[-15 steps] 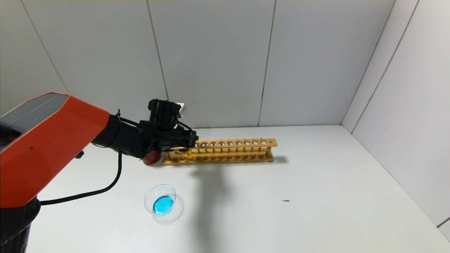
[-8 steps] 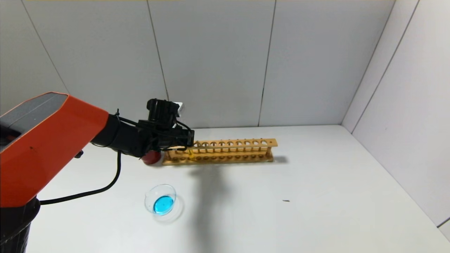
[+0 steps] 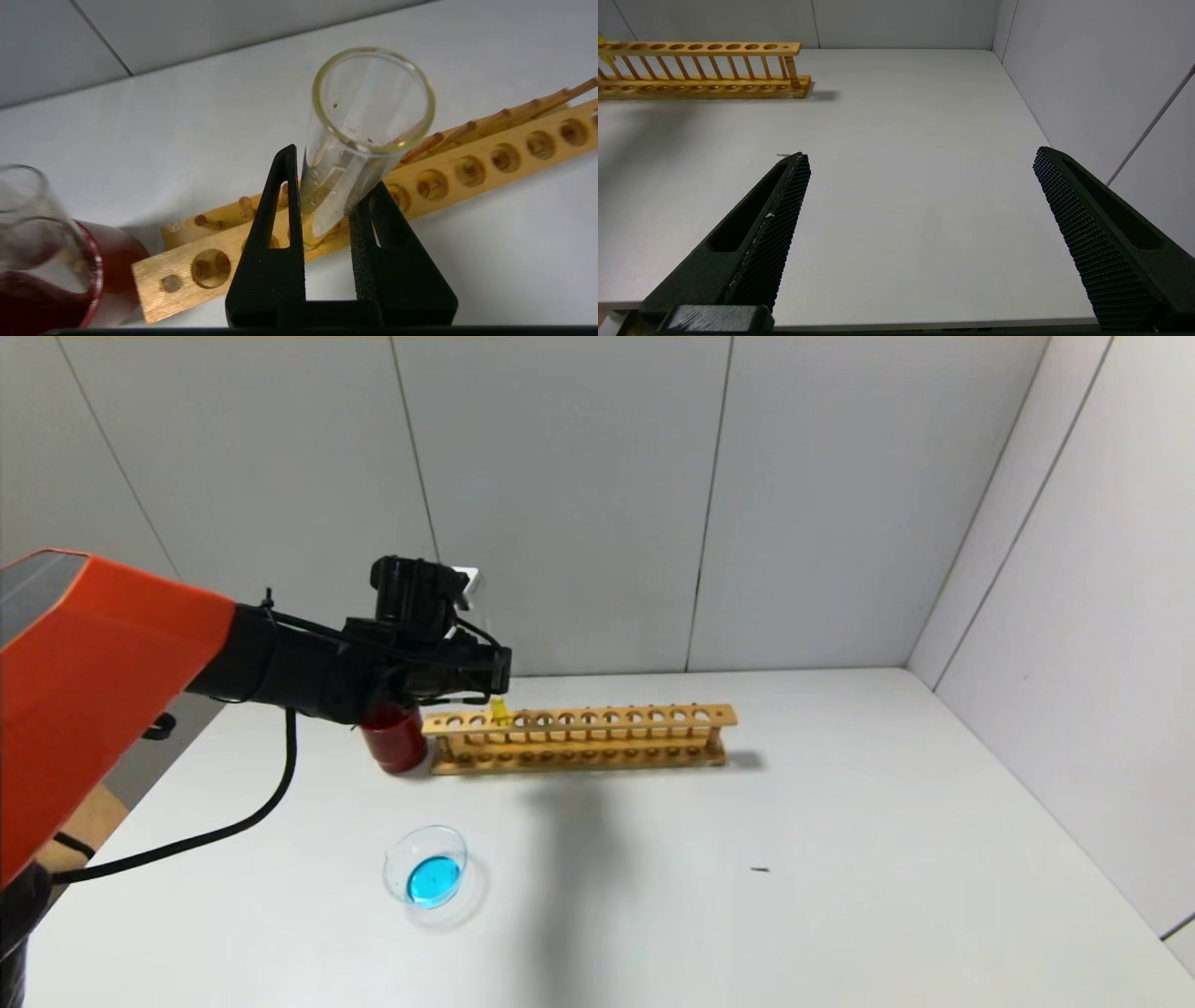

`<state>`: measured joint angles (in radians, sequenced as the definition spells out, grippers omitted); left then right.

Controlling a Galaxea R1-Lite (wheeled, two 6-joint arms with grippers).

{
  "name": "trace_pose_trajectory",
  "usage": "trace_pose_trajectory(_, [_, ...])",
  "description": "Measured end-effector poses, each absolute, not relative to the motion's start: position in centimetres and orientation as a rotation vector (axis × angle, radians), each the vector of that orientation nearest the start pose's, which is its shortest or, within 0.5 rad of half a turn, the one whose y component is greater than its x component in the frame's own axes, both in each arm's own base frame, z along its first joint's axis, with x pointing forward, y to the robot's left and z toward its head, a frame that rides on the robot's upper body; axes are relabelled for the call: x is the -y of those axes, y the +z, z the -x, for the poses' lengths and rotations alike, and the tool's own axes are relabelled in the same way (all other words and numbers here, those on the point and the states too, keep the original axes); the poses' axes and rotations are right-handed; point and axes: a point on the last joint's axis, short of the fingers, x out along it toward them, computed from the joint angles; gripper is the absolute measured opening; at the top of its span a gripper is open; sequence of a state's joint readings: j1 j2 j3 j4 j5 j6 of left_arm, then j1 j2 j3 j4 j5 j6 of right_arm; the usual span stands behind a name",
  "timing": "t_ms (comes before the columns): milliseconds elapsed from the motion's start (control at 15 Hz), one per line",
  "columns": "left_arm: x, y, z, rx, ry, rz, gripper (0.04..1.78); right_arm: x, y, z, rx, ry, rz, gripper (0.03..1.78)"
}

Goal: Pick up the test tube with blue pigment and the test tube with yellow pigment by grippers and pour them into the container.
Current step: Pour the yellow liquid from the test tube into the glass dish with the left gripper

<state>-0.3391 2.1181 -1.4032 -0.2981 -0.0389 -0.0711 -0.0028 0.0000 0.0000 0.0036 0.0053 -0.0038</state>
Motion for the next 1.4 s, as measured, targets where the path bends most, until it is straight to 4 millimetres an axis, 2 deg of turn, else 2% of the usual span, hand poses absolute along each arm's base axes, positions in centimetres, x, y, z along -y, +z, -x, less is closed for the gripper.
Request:
trace_pose_trajectory(200, [13.9,19.2,-39.1,-0.370,-0.366,-0.022,0.32,0.0,7.5,2.3,-0.003,0.002,0.004,1.75])
trace_pose_trajectory(467, [12.6,24.0,-35.7,-0.325,-0.373,-0.073,0.32,0.0,7.5,2.3,-0.003,0.002,0.004,1.75])
trace_pose_trajectory(600, [11.6,25.3,-33.7,-0.321,-0.372,-0.110,0.32,0.0,7.5,2.3,-0.004,0.002,0.004,1.75])
trace_pose_trajectory(800, [9.8,25.5,-30.3,-0.330,-0.374,-0.213,0.32,0.0,7.5,2.3,-0.003,0.002,0.004,1.75])
trace_pose_trajectory(1067, [6.8,23.8,-26.1,-0.357,-0.365,-0.399,0.32,0.0,7.5,2.3,-0.004,0.002,0.004,1.75])
trace_pose_trajectory(1267, [5.0,22.5,-24.1,-0.330,-0.391,-0.541,0.32,0.0,7.5,2.3,-0.003,0.002,0.004,1.75])
trace_pose_trajectory(1400, [4.1,22.0,-23.7,-0.239,-0.454,-0.606,0.32,0.0,7.5,2.3,-0.003,0.002,0.004,1.75])
